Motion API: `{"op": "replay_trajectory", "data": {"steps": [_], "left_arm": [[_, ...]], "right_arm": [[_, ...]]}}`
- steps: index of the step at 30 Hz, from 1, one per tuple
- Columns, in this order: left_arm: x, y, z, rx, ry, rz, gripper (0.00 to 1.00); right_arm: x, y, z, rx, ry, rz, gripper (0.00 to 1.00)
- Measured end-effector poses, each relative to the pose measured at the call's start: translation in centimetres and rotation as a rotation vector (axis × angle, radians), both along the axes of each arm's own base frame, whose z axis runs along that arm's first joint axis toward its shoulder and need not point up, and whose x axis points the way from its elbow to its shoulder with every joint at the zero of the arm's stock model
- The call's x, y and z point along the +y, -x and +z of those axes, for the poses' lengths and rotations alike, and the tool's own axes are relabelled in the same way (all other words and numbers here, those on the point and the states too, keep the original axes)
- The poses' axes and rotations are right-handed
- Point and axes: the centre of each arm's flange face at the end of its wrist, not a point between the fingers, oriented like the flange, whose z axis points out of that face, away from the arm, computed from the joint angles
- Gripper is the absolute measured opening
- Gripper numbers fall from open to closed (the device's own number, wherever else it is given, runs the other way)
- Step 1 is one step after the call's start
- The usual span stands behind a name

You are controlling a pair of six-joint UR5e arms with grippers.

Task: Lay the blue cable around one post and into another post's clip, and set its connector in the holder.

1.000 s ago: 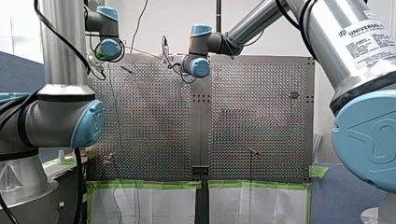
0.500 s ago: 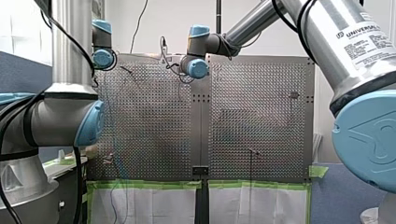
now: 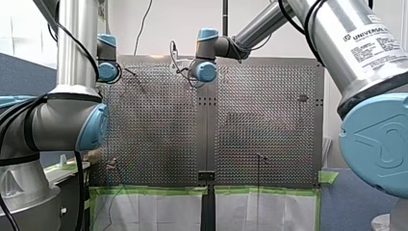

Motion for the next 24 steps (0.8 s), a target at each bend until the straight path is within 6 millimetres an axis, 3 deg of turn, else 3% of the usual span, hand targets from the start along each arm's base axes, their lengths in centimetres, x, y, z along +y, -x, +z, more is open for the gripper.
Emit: {"op": "replay_trajectory", "data": {"steps": [6, 12, 24], "left_arm": [[-0.5, -0.3, -2.6, 0.055, 0.004, -0.011, 1.0], [-1.0, 0.2, -4.5, 0.068, 0.026, -0.03, 1.0], [-2.6, 0.3, -5.0, 0.058, 0.049, -0.079, 1.0]], "right_arm": [[-1.4, 1.4, -1.1, 0.041, -0.044, -0.071, 0.0], [-2.6, 3.7, -3.8, 0.122, -0.108, -0.158, 0.0], [-4.4, 7.8, -8.9, 0.128, -0.18, -0.294, 0.0]]}}
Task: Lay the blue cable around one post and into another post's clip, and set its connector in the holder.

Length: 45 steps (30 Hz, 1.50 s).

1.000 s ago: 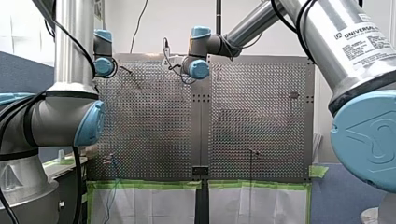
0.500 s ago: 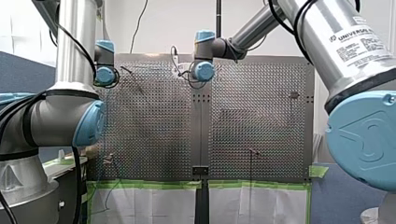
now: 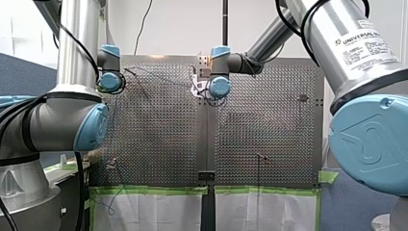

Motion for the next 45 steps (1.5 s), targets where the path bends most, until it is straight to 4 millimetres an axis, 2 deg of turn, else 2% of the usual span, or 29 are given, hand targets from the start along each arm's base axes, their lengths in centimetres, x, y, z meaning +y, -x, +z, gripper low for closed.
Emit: {"op": "replay_trajectory", "data": {"steps": [11, 24, 33, 45], "left_arm": [[-0.6, 0.0, 0.0, -0.004, 0.016, -0.008, 1.0], [-1.1, 0.0, 0.1, -0.013, 0.038, -0.024, 1.0], [-1.4, 0.0, 0.1, -0.013, 0.036, -0.026, 1.0], [-1.5, 0.0, 0.1, -0.012, 0.031, -0.027, 1.0]], "right_arm": [[-1.7, 4.0, -4.0, -0.062, -0.029, -0.115, 0.0], [-5.4, 10.8, -8.5, -0.17, -0.067, -0.201, 0.0], [-7.4, 16.2, -11.7, -0.177, -0.067, -0.283, 0.0], [-8.7, 25.1, -15.8, -0.117, -0.041, -0.533, 0.0]]}}
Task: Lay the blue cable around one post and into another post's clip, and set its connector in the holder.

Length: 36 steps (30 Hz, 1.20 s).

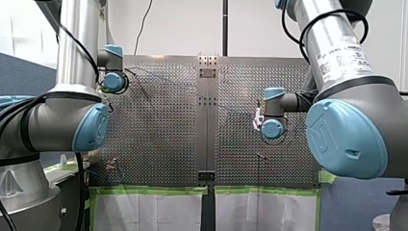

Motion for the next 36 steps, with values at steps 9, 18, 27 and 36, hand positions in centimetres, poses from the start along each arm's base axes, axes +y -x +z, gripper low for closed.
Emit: {"op": "replay_trajectory", "data": {"steps": [9, 18, 27, 36], "left_arm": [[-0.1, 0.0, 0.0, 0.0, -0.004, -0.001, 1.0], [-0.1, 0.0, 0.0, 0.0, -0.007, -0.001, 1.0], [-0.1, -0.1, 0.1, -0.005, -0.007, -0.002, 1.0], [-0.1, -0.2, 0.2, -0.019, 0.004, -0.013, 1.0]], "right_arm": [[1.2, 3.8, -3.5, 0.064, -0.03, -0.091, 0.0], [4.1, 4.7, -9.0, 0.091, -0.098, -0.065, 0.0], [7.1, 5.7, -14.6, 0.119, -0.168, 0.011, 0.0], [5.2, 7.1, -18.3, 0.127, -0.207, 0.049, 0.0]]}}
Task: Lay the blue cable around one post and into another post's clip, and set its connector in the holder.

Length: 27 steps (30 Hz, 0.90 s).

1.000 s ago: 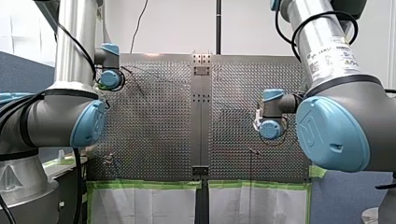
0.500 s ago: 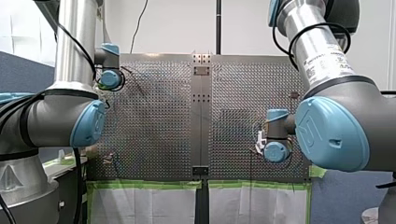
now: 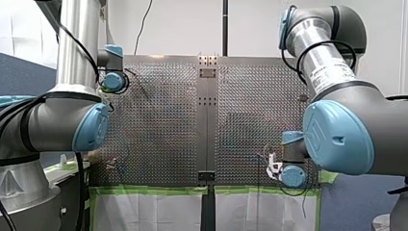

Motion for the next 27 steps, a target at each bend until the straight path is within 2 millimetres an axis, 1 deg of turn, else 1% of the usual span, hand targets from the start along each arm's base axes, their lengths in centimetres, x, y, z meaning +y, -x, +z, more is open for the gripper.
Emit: {"op": "replay_trajectory", "data": {"steps": [4, 8, 12, 19, 25, 27], "left_arm": [[0.0, -0.1, 0.1, -0.009, 0.007, -0.004, 1.0], [0.0, -0.1, 0.1, -0.013, 0.009, -0.005, 1.0], [0.1, -0.1, 0.2, -0.018, 0.01, -0.004, 1.0], [0.2, -0.2, 0.3, -0.028, 0.014, -0.004, 1.0], [0.2, -0.3, 0.4, -0.03, 0.014, -0.006, 1.0], [0.2, -0.3, 0.4, -0.03, 0.014, -0.007, 1.0]], "right_arm": [[-0.9, 1.5, -1.8, 0.011, -0.019, 0.003, 0.0], [-2.0, 2.9, -2.3, 0.016, -0.021, 0.005, 0.0], [-3.5, 4.2, -2.1, 0.009, 0.002, 0.005, 0.0], [-7.0, 6.9, -1.3, -0.009, 0.057, 0.004, 0.0], [-9.2, 9.1, -0.7, -0.021, 0.091, 0.006, 0.0], [-9.6, 9.2, -0.5, -0.024, 0.096, 0.018, 0.0]]}}
